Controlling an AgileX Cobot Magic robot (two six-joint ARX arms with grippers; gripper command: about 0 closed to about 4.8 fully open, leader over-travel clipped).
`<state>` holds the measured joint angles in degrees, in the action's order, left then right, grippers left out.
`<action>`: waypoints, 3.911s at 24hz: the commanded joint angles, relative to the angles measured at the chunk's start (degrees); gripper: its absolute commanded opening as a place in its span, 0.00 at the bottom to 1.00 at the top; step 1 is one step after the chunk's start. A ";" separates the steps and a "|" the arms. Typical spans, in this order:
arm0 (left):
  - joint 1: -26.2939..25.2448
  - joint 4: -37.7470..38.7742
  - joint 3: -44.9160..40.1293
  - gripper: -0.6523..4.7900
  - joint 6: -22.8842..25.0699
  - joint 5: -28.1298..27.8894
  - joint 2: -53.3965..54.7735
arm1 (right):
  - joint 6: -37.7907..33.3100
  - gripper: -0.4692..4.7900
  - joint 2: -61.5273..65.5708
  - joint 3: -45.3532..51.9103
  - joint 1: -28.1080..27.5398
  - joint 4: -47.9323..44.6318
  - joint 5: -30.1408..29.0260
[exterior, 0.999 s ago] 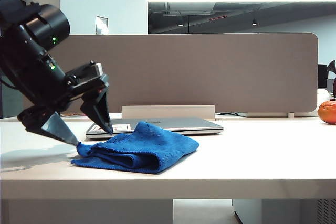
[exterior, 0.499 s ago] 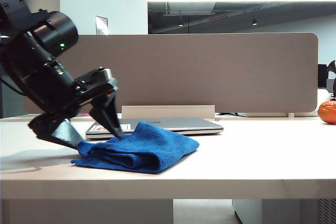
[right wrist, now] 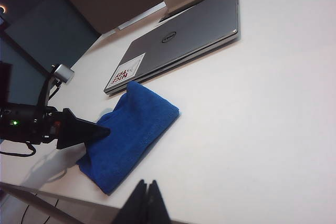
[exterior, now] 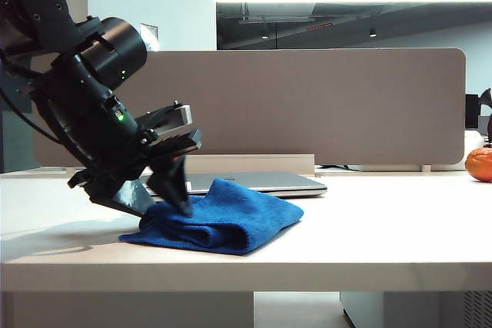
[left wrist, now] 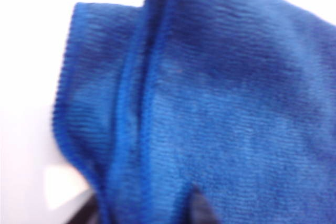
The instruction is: Pick up the blue rag and put it over the laptop.
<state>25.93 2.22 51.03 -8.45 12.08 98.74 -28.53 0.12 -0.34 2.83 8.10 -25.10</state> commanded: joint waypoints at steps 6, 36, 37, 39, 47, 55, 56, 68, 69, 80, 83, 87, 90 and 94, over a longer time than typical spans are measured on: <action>0.13 1.38 -0.07 0.13 0.11 0.17 0.22 | 0.24 0.09 -0.13 0.28 -0.02 -0.66 0.11; 0.15 -15.65 15.06 0.11 4.11 -1.46 -2.80 | 0.22 0.09 -0.13 0.28 -0.02 -0.66 0.11; 0.15 -16.68 15.39 0.11 4.33 -3.91 -2.32 | 0.22 0.09 -0.13 0.28 -0.02 -0.66 0.09; 0.11 -18.86 15.93 0.11 5.57 -5.40 -0.63 | 0.22 0.09 -0.13 0.28 -0.02 -0.66 0.13; 0.04 -18.88 27.82 0.11 6.51 -5.88 11.61 | 0.22 0.09 -0.13 0.28 -0.02 -0.63 0.11; -0.70 -9.84 42.73 0.11 6.45 -7.56 23.47 | 0.22 0.09 -0.13 0.28 -0.02 -0.66 0.11; -0.83 -7.98 43.65 0.11 6.47 -9.64 24.48 | 0.22 0.09 -0.13 0.28 -0.02 -0.66 0.11; -5.07 -1.77 43.80 0.11 6.51 -17.25 25.14 | 0.22 0.09 -0.13 0.28 -0.04 -0.66 0.11; -5.53 -1.36 43.82 0.13 6.51 -17.25 25.14 | 0.22 0.09 -0.13 0.28 -0.04 -0.66 0.13; -6.10 4.92 43.87 0.71 6.54 -17.25 25.07 | 0.22 0.09 -0.13 0.28 -0.04 -0.66 0.11; -6.10 7.76 43.98 0.71 6.51 -17.33 24.24 | 0.22 0.09 -0.13 0.28 -0.04 -0.63 0.11; -6.12 12.00 45.68 0.71 6.54 -17.46 22.47 | 0.22 0.09 -0.13 0.28 -0.04 -0.63 0.13; -6.54 15.04 46.73 0.71 6.51 -17.44 20.04 | 0.24 0.09 -0.13 0.28 -0.04 -0.63 0.13; -7.02 19.65 46.75 0.65 6.56 -17.44 16.65 | 0.24 0.09 -0.13 0.28 -0.04 -0.63 0.15</action>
<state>19.05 20.29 97.62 -2.11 -5.21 116.38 -28.51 0.12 -0.34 2.83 8.10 -25.08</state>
